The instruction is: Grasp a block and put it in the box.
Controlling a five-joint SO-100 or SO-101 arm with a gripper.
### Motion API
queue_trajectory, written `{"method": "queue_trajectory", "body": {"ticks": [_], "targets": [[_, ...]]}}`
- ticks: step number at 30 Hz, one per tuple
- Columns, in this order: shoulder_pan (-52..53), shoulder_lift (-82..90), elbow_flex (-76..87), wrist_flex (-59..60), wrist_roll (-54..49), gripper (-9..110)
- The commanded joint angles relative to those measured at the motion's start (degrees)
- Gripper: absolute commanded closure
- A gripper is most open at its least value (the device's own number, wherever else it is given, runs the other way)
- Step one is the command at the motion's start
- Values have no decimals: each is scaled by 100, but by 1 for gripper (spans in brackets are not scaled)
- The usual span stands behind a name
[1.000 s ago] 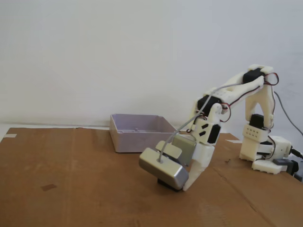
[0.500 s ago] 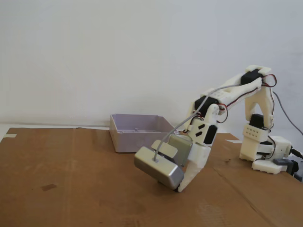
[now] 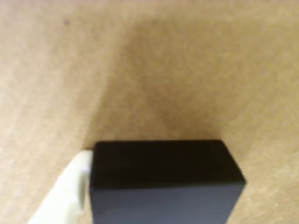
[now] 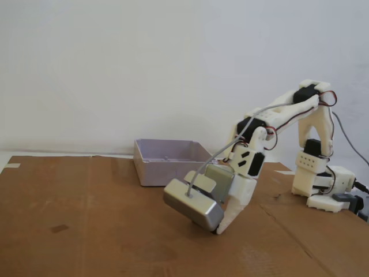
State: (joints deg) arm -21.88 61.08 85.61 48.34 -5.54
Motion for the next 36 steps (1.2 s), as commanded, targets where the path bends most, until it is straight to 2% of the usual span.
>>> {"method": "queue_trajectory", "body": {"ticks": [1,30,36], "targets": [[18,18,-229,-114,53,41],[9,9,176,-114,114,41],[9,9,229,-105,237,49]]}}
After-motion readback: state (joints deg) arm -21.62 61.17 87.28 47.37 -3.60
